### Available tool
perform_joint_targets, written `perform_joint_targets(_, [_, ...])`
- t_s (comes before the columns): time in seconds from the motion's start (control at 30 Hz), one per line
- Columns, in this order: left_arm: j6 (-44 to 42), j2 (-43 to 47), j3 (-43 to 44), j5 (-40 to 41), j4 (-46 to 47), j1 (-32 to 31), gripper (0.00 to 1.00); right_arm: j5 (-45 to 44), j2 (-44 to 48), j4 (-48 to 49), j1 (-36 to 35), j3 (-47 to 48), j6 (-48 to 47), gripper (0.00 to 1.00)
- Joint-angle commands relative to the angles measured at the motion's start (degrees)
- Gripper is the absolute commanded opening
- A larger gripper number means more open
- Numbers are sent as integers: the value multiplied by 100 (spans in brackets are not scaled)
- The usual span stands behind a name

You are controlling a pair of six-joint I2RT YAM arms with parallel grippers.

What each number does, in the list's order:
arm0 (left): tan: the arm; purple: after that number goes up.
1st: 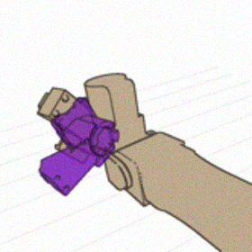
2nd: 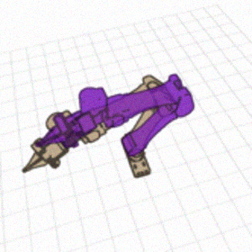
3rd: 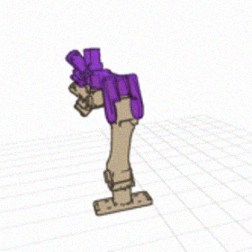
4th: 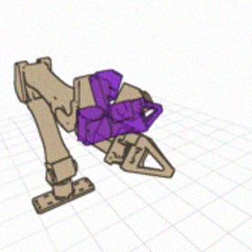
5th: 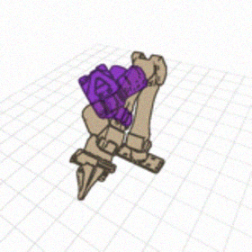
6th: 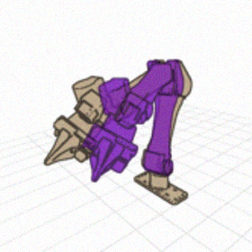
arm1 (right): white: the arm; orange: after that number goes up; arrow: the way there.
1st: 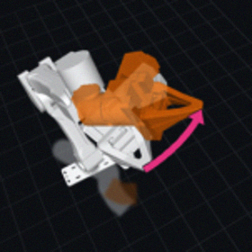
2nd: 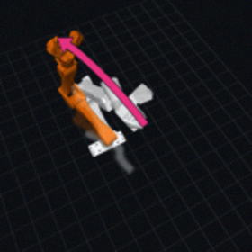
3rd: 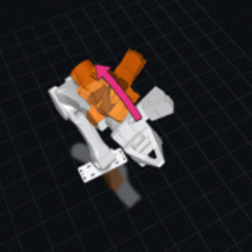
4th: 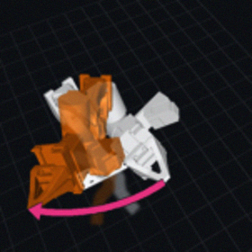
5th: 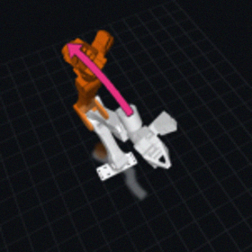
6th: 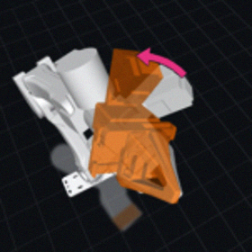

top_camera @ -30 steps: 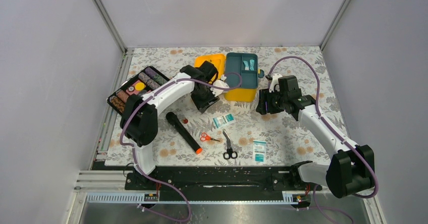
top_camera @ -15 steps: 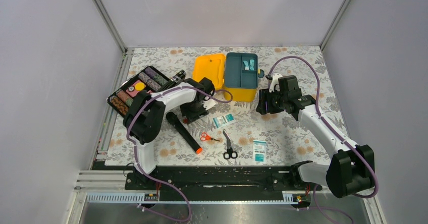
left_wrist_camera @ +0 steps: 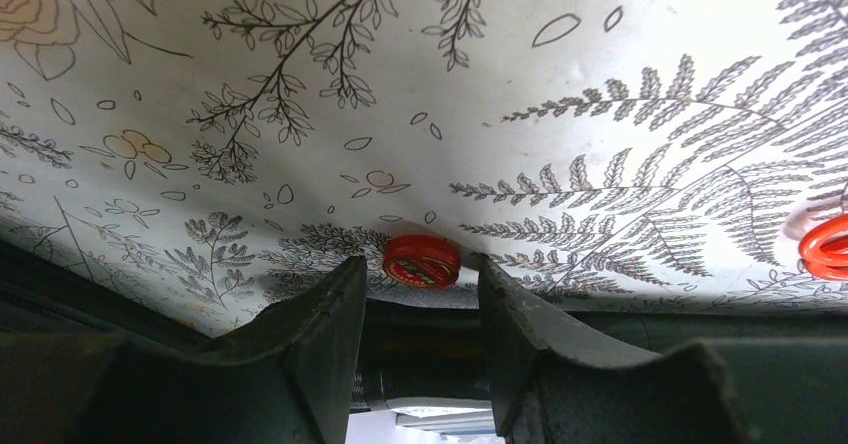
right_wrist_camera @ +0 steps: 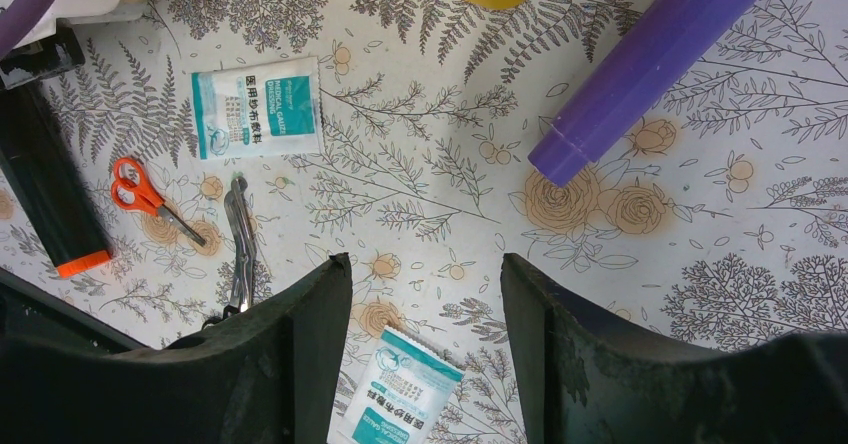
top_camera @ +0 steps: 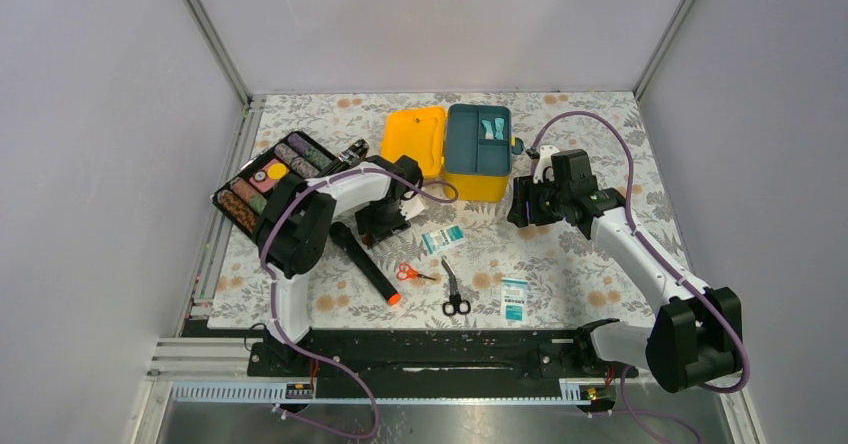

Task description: Organize the medicine kit

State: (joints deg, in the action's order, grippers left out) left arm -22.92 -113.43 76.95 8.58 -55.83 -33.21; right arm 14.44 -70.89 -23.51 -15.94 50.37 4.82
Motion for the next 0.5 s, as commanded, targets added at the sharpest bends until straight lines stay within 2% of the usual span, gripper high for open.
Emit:
perform_joint_targets(0.0, [-148,-251,131,-296,17,122,44,-12,73,35,-5,132,-6,64])
perform_joint_targets(0.23, [-560,-396,401,-804,-471,153,41,7,44,35,-4,166,2,63])
perform_joint_targets(0.47, [-527,-430,418,-1241,-530,59,33,-27,117,33,-10,105,-7,63])
